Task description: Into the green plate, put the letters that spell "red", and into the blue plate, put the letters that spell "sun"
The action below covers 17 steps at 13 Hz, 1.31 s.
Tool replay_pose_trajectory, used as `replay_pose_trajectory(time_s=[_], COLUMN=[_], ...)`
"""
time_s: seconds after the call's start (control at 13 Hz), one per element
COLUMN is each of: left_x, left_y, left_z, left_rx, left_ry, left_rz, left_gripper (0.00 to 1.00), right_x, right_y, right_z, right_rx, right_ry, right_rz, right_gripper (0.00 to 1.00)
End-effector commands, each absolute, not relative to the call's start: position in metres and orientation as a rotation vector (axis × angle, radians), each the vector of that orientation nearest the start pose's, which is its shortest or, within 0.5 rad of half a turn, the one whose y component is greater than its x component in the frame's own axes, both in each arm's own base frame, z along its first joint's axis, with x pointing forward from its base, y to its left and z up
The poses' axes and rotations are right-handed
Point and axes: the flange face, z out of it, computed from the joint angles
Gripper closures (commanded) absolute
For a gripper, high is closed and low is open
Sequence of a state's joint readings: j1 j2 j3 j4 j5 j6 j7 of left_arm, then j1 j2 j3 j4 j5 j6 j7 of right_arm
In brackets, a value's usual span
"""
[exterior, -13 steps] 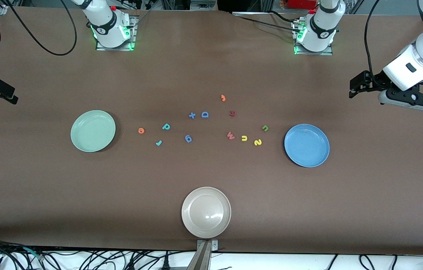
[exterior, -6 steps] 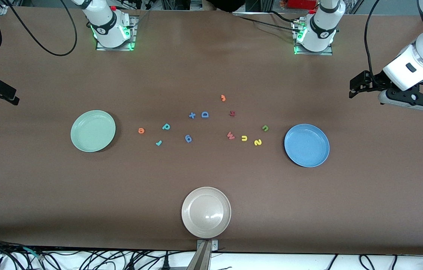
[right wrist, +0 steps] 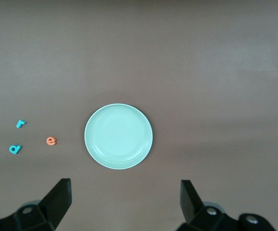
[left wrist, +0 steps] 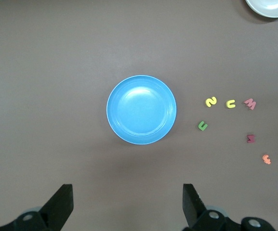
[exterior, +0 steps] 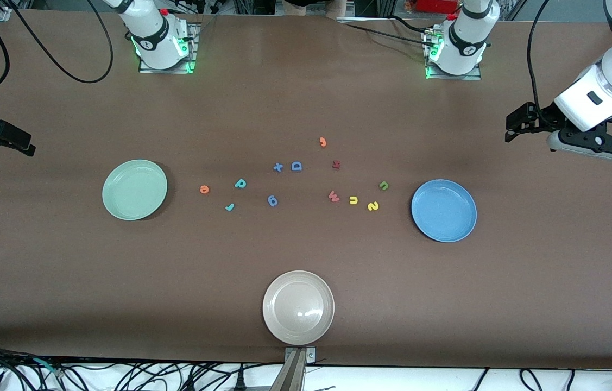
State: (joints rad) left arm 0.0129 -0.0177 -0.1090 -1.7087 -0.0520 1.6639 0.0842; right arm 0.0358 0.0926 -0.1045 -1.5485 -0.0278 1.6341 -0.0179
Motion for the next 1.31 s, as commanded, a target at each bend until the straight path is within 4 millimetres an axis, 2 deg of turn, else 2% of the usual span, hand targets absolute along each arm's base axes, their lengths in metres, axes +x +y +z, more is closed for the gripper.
replay_pose_trajectory(time_s=[0.0,0.46,0.69,1.23], left_x=[0.5547,0.5543,0.5553,0.5554], left_y=[-0.0578,-0.0595,-0.0671,-0.0671], left_z=[0.5817,0.5802,0.576,0.5749], left_rx=[-3.158,-3.158,-3.156,-3.156], left_ry=[0.289,0.291,0.311,0.313], left_rz=[0.029,0.034,0.047,0.054], left_gripper=[0.0,0.0,0.0,0.0], right_x=[0.5822,0.5802,0.5789,0.5782], right_y=[-0.0383,-0.0394,-0.0394,-0.0397], right_z=[0.5943,0.5908,0.5893,0.5899], right_rx=[-3.17,-3.17,-3.168,-3.171], right_ry=[0.085,0.09,0.092,0.092], right_rz=[0.013,0.023,0.018,0.021], right_gripper=[0.0,0.0,0.0,0.01])
